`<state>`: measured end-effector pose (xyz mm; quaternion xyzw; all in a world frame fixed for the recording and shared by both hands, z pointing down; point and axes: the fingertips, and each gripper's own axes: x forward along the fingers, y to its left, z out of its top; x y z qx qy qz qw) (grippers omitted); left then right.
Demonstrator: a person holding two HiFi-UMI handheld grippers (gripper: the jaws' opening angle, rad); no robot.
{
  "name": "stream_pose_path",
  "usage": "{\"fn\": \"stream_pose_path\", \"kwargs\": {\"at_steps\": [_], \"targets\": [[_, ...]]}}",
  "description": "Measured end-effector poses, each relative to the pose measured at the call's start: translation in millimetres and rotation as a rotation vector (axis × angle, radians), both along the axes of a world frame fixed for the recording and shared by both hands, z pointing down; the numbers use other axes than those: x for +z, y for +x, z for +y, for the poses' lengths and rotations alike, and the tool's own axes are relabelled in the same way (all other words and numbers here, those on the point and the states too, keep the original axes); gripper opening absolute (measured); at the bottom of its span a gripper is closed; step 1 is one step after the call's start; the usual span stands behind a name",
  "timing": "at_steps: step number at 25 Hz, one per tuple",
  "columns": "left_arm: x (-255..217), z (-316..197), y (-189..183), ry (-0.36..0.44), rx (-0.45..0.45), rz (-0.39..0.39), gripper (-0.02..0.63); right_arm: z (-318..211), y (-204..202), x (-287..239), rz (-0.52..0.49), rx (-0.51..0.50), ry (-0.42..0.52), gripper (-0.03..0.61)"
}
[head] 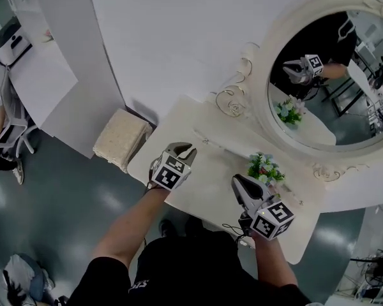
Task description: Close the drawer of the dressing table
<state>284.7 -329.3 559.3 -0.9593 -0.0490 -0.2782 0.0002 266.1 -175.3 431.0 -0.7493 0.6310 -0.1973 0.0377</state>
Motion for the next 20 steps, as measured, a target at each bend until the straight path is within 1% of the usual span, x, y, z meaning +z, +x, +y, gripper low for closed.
{"fn": "stream_pose_path", "kwargs": {"at_steps": [2,3,4,6,7,8,11,14,16,18,20], "targets": [[-23.8,-6.1,-19.3,0.005,-0.007,0.039,0.042,-4.1,-9.0,-8.3,0.002,0.005,0.016,0.037],[-35.3,-9.3,-28.4,-0.015,-0.016,0.06,0.038,-6.3,-13.5,-12.1,0.004,0.008,0.023,0.037],[-46.1,-12.8,-37.0,-0.055,-0.028,0.083,0.038,-8.6,-17.9,-15.6,0.006,0.011,0.029,0.037],[-66.5,-21.0,-53.3,-0.151,-0.057,0.123,0.038,-13.9,-25.4,-22.6,0.015,0.016,0.039,0.011],[-77.6,-25.4,-60.6,-0.178,-0.065,0.145,0.038,-16.5,-28.3,-26.6,0.021,0.018,0.046,0.011],[-89.5,-29.3,-67.4,-0.185,-0.07,0.169,0.034,-18.7,-31.0,-31.1,0.025,0.019,0.054,0.011],[-125.4,-34.4,-85.3,-0.145,-0.073,0.256,0.011,-21.9,-39.2,-46.3,0.053,0.007,0.082,0.011],[-153.3,-34.3,-100.7,-0.109,-0.09,0.312,0.005,-24.3,-44.1,-61.3,0.098,-0.013,0.102,0.009],[-166.5,-35.8,-110.6,-0.09,-0.128,0.335,0.005,-24.8,-42.9,-71.3,0.117,-0.012,0.124,0.009],[-176.5,-38.7,-121.4,-0.062,-0.185,0.353,0.005,-24.7,-41.1,-81.9,0.136,-0.011,0.148,0.009],[-184.0,-38.4,-130.5,-0.057,-0.22,0.368,0.005,-25.0,-42.1,-92.1,0.164,-0.03,0.168,0.009]]}}
